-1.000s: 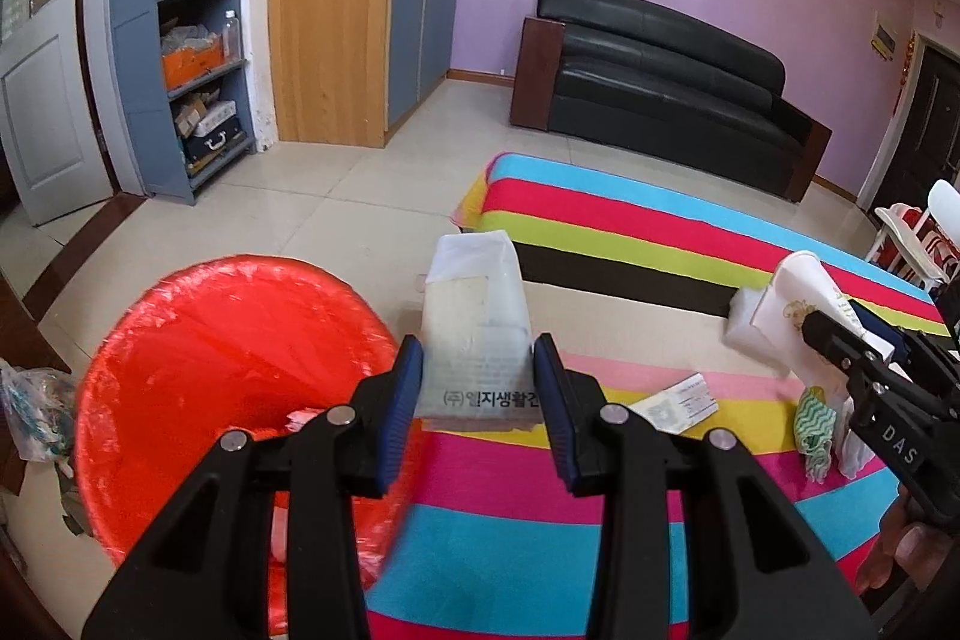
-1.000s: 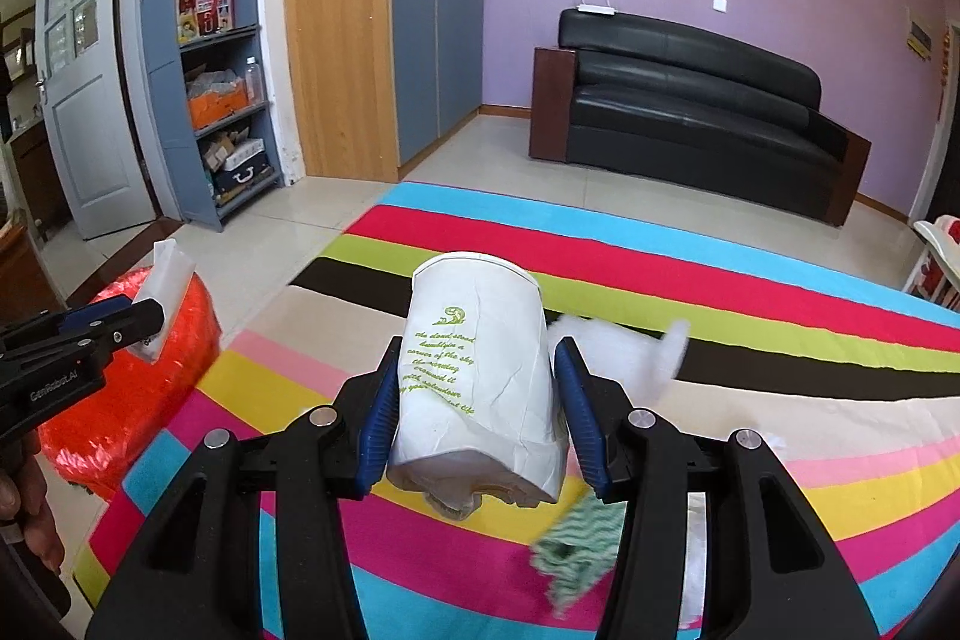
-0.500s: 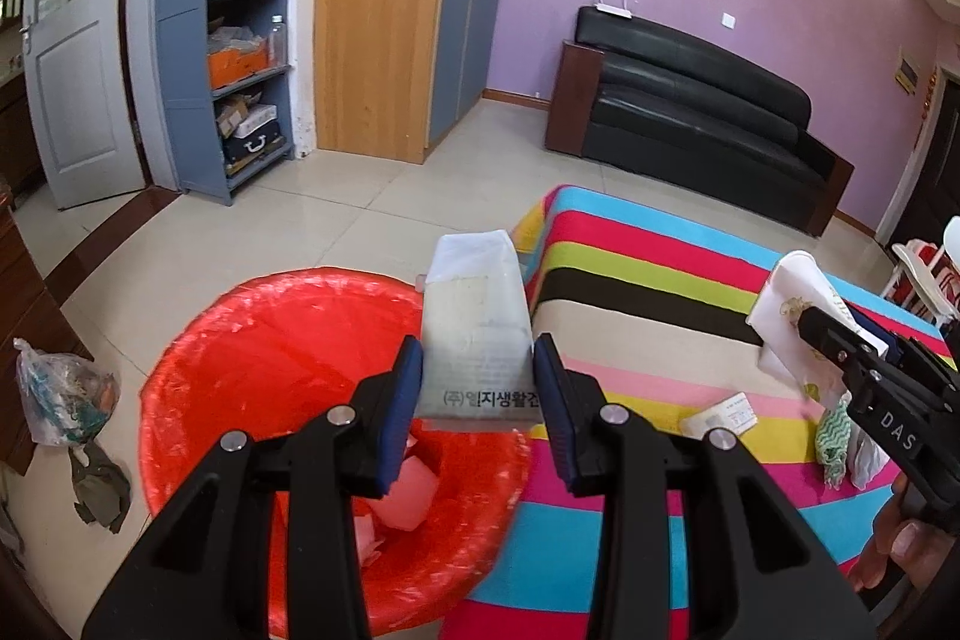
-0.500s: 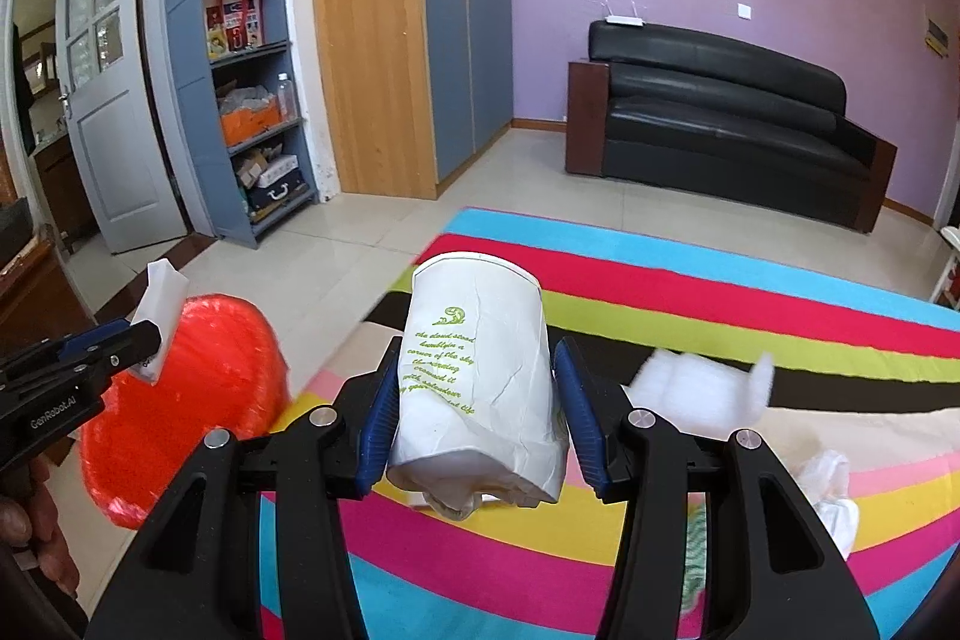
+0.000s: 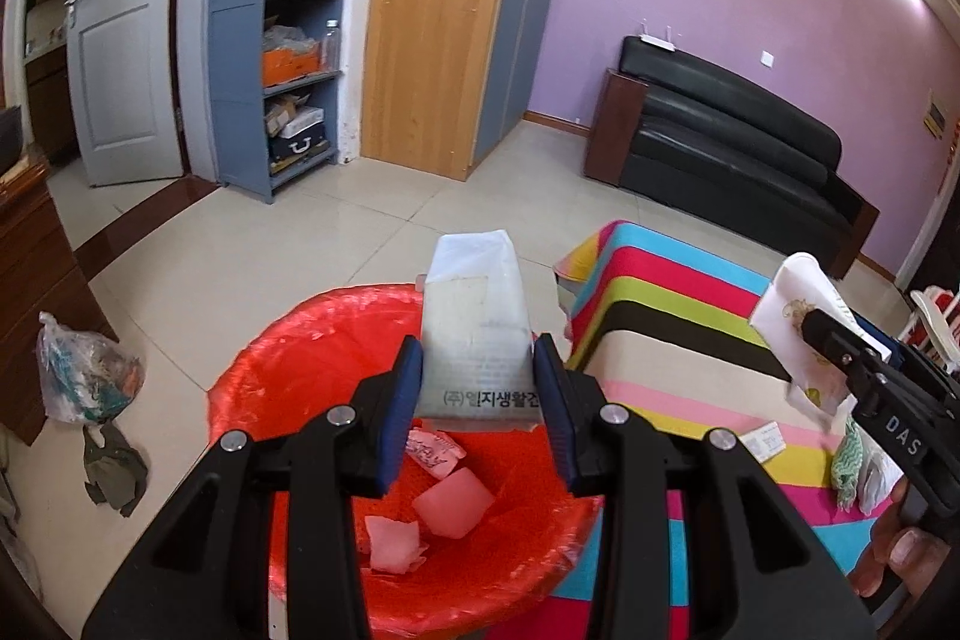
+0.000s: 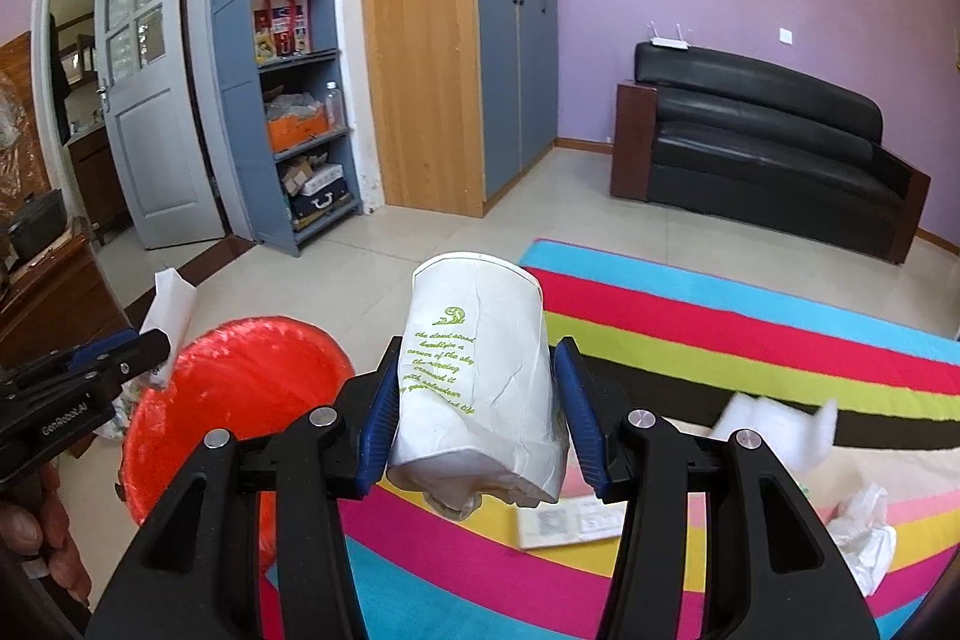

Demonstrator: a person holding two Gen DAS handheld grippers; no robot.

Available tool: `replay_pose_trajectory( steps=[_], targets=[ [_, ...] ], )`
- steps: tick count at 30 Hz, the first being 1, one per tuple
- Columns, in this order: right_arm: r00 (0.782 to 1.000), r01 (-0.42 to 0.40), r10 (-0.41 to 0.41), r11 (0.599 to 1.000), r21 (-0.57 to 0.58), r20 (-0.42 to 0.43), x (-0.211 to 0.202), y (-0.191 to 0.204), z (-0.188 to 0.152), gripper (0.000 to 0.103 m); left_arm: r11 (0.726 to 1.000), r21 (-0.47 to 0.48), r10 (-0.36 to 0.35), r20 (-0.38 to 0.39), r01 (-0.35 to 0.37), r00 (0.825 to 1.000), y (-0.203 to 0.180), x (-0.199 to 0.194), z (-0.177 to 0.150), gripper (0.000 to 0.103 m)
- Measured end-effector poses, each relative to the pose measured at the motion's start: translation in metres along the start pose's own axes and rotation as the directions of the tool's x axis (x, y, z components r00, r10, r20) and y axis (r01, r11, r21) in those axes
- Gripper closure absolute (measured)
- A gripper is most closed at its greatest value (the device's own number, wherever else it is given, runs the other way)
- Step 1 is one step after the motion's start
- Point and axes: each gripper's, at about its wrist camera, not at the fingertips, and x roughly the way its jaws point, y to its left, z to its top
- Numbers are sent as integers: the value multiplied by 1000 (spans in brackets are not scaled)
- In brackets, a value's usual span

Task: Collect trash
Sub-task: 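Carry tissue packet and paper cup over the red bin and open both tools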

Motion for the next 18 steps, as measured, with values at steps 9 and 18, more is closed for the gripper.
replay_pose_trajectory(
  steps=[9,18],
  targets=[
    [999,-36,36,999,-23,-6,1,26,6,55,998,-56,18,4,-18,1000,27,-5,5,65],
    [994,-112,111,991,-79,-17,9,68,12,55,993,-103,67,25,-64,997,50,-12,9,65]
  ],
)
